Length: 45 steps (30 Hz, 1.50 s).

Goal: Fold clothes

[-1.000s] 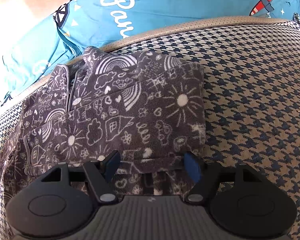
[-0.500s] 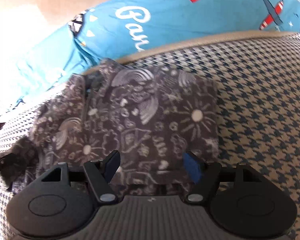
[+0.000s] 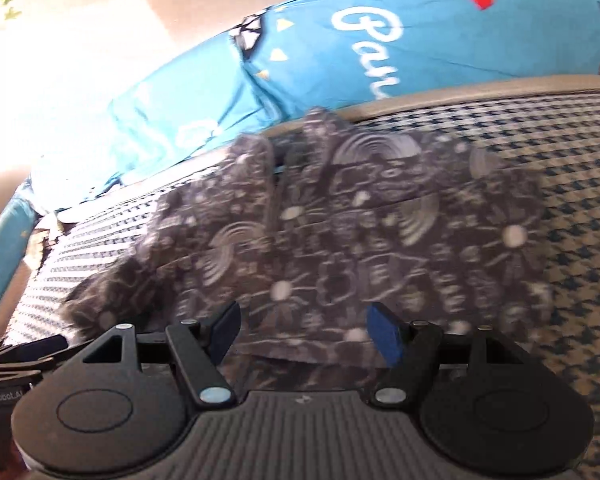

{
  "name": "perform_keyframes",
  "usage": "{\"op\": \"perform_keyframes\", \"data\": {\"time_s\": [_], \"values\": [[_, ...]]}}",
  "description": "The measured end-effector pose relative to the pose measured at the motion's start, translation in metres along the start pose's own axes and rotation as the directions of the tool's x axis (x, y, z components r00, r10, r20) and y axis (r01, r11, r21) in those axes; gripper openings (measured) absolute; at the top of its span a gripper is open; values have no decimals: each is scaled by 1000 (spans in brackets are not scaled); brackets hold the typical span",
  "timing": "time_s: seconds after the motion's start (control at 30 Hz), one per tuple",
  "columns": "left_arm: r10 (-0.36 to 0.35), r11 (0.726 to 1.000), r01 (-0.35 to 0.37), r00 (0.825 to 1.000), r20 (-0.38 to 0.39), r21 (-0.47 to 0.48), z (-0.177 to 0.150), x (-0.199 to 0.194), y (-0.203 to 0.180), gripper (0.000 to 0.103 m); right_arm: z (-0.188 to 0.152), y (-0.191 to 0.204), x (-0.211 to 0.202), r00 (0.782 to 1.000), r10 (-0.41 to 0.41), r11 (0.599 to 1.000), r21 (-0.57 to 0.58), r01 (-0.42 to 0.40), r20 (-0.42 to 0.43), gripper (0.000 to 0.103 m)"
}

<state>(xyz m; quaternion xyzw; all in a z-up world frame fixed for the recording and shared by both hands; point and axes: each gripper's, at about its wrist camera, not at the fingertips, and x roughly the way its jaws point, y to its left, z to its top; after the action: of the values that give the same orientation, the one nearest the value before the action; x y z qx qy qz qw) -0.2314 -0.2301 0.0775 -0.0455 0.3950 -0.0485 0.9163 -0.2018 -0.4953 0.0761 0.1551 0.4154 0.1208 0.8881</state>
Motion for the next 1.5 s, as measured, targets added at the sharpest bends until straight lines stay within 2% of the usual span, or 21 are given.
{"op": "perform_keyframes", "data": {"time_s": [0.17, 0.33, 0.4, 0.53, 0.6, 0.73, 0.83, 1.13, 1.5], "values": [[34, 999, -32, 998, 56, -42, 4, -17, 19, 103, -2, 20, 9, 995, 99, 995, -6, -99, -1, 71], [60, 988, -37, 987, 147, -151, 13, -32, 42, 103, -5, 46, 14, 981, 195, 979, -54, -194, 5, 71], [120, 973, -83, 978, 171, -214, 17, -33, 53, 103, -7, 58, 17, 973, 229, 970, -83, -228, 10, 71], [218, 929, -168, 968, 121, -329, 21, -25, 78, 103, -12, 83, 19, 955, 295, 943, -168, -287, 24, 71], [240, 908, -191, 967, 86, -374, 20, -20, 91, 103, -15, 95, 21, 947, 321, 927, -211, -309, 22, 71], [241, 873, -203, 970, 32, -443, 17, -12, 109, 103, -21, 116, 25, 946, 324, 906, -294, -306, 15, 71], [245, 860, -212, 970, 11, -463, 16, -10, 114, 103, -24, 127, 32, 947, 320, 895, -330, -299, 10, 71], [220, 855, -196, 975, -6, -480, 19, -6, 116, 103, -29, 139, 53, 960, 278, 889, -374, -263, -13, 71], [223, 851, -204, 975, -20, -483, 19, -3, 113, 103, -30, 148, 66, 973, 230, 890, -402, -213, -5, 71]]}}
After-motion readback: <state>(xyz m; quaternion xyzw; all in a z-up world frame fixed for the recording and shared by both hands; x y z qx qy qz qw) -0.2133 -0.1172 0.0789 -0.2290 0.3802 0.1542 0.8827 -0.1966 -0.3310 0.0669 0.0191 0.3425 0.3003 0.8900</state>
